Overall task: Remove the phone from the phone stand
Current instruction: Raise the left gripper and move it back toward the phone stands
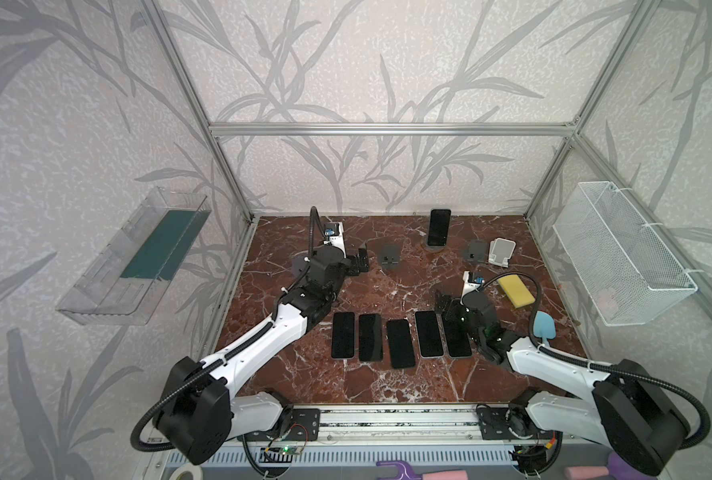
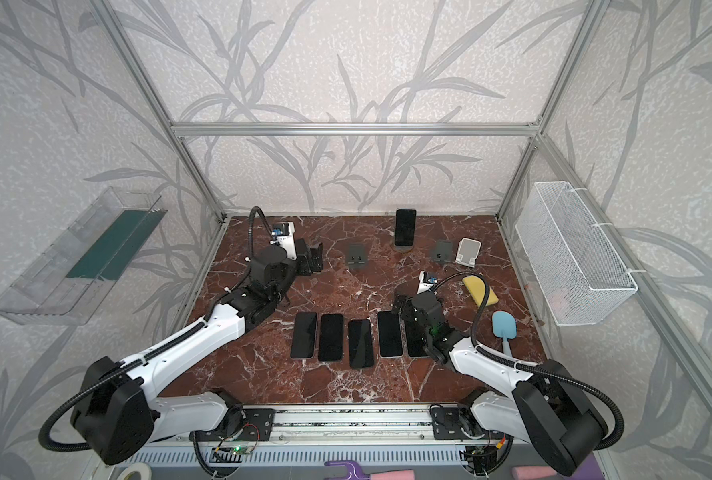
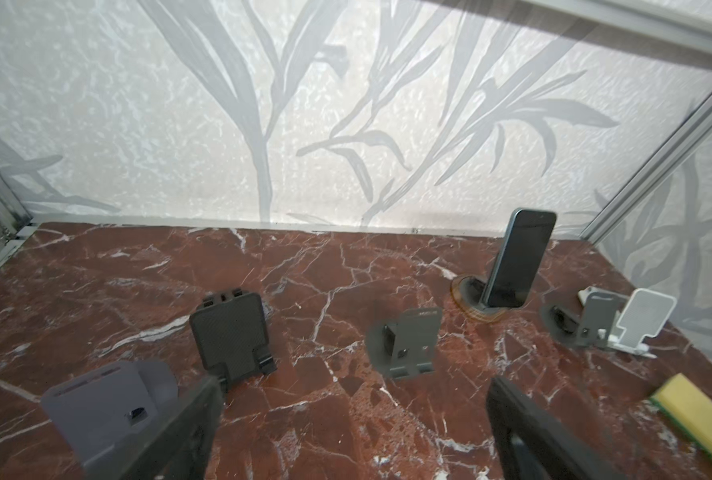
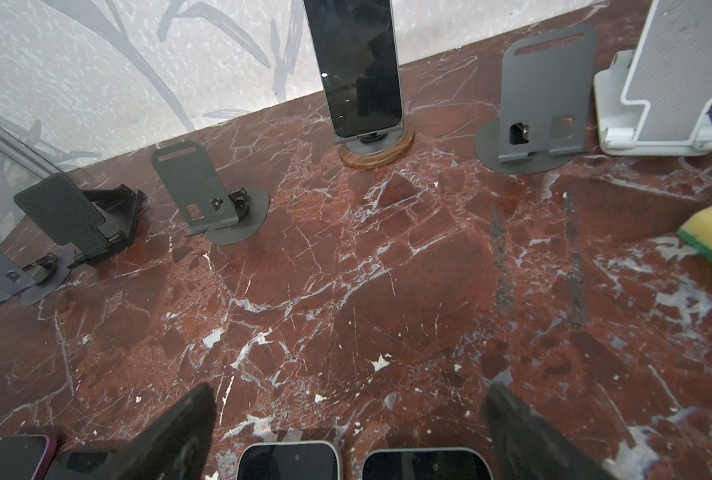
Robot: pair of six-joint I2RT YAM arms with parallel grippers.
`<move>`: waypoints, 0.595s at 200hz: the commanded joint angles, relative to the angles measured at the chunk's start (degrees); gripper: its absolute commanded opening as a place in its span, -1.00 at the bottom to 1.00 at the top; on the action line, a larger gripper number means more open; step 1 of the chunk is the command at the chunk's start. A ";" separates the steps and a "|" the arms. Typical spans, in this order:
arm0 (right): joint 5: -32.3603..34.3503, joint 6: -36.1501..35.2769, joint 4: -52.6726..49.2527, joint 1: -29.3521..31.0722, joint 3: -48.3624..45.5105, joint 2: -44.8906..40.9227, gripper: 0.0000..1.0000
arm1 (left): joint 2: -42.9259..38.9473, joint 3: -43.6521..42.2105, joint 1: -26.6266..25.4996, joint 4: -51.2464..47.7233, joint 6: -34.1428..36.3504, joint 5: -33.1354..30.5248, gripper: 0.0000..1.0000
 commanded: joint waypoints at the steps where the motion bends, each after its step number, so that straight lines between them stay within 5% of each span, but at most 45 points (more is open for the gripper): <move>1: 0.49 -0.58 2.09 -0.02 -0.03 1.13 1.00 | -1.29 0.20 0.33 4.06 1.01 -0.90 0.99; 70: -0.67 1.61 2.03 -0.03 0.30 2.39 0.99 | -2.60 1.20 0.38 -2.15 -4.26 -3.72 0.98; 119: -0.94 1.75 2.12 -0.03 0.50 3.02 0.98 | -0.26 4.36 0.26 -7.56 -6.07 4.34 0.98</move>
